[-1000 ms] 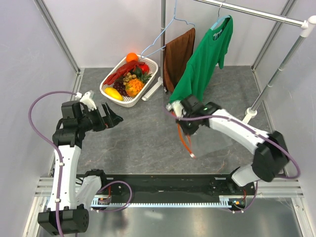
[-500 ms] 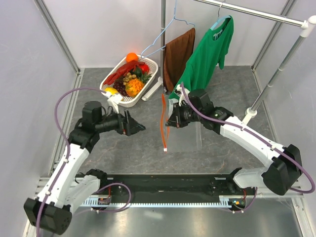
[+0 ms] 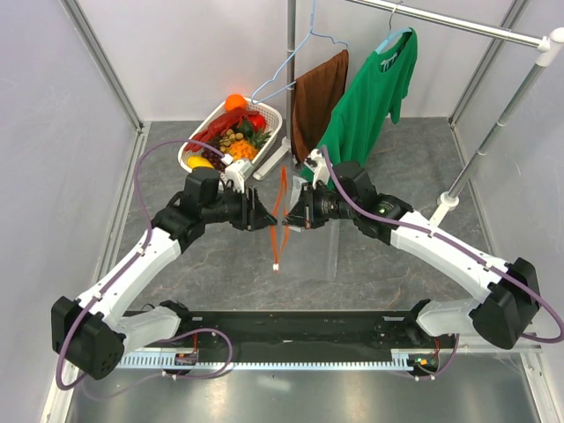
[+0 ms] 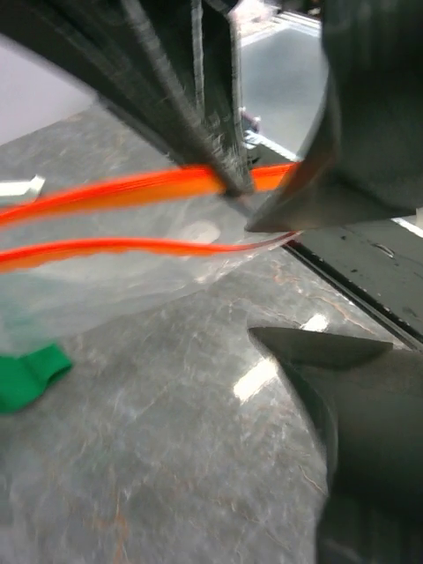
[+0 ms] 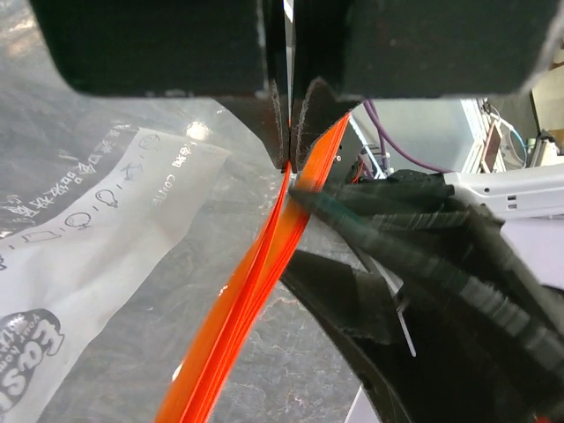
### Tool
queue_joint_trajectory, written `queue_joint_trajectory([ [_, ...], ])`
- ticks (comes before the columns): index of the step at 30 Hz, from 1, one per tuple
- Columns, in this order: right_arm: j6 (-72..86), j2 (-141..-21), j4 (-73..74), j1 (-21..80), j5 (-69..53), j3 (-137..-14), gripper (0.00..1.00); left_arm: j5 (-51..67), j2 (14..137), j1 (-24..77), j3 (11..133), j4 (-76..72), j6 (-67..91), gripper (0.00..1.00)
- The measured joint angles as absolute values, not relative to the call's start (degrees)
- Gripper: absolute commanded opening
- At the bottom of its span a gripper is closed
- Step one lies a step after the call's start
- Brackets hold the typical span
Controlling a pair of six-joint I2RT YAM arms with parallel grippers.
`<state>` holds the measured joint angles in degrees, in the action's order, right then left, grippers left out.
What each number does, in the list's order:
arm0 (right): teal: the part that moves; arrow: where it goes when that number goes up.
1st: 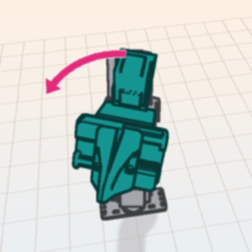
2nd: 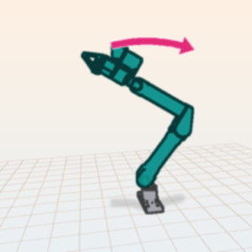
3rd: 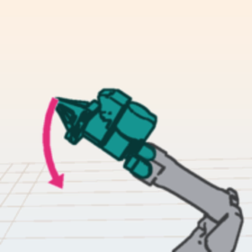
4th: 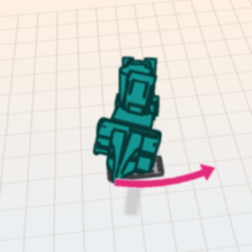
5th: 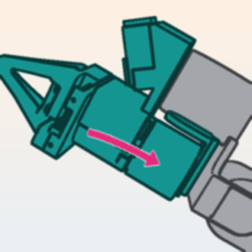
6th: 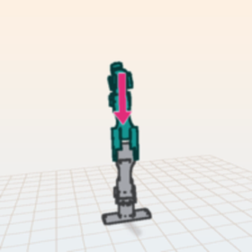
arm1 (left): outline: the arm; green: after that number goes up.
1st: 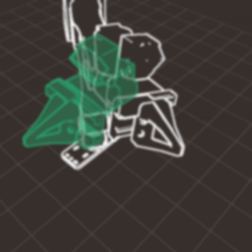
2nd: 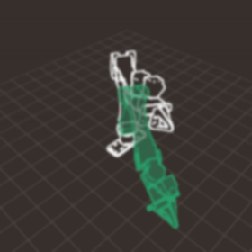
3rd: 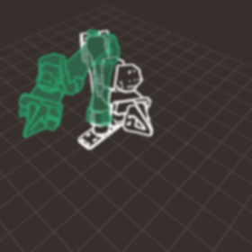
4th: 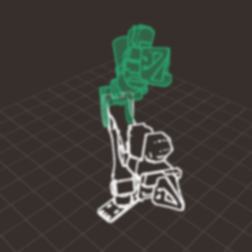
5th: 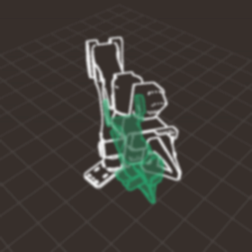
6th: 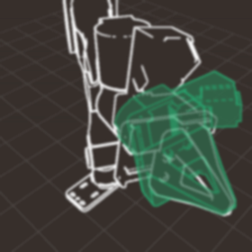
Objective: Place the food in the zip-top bag and seal the zipper
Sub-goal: Open the zipper of the food storage bag.
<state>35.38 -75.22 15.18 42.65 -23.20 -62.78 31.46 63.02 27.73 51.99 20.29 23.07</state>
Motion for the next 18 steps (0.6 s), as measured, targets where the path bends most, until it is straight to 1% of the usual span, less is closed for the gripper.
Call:
queue_joint_trajectory([
  [1,35.27,-74.94,15.44,42.65,-23.09,-62.78,0.0,30.39,63.35,27.59,52.6,20.69,22.9,0.27],
  [2,35.03,-74.54,15.99,42.68,-22.85,-62.92,0.0,29.58,63.59,27.29,53.01,21.12,22.48,0.17],
  [5,33.5,-72.4,19.79,42.48,-20.58,-63.86,0.0,27.18,63.7,25.17,53.89,23.29,21.32,0.04],
  [6,32.71,-71.33,21.45,42.15,-19.66,-64.18,0.0,26.24,63.7,23.99,53.95,24.23,20.82,0.02],
  [11,28.56,-65.84,28.82,37.45,-13.23,-64.51,0.0,20.95,62.85,17.82,53.95,28.23,18.28,0.02],
  [15,26.81,-65.23,31.75,34.61,-11.57,-64.51,0.0,22.92,62.04,17.56,54.02,28.71,16.78,0.03],
  [16,26.65,-65.23,32.21,34.39,-11.6,-64.49,0.0,23.66,62.02,17.61,54.08,28.73,16.34,0.06],
  [17,26.5,-65.23,32.32,34.28,-11.77,-64.49,0.0,24.23,62.08,17.72,54.24,28.95,15.81,0.16],
  [18,26.48,-65.23,32.36,34.24,-12.01,-64.49,0.0,24.8,62.22,17.82,54.57,29.41,15.25,0.23],
])
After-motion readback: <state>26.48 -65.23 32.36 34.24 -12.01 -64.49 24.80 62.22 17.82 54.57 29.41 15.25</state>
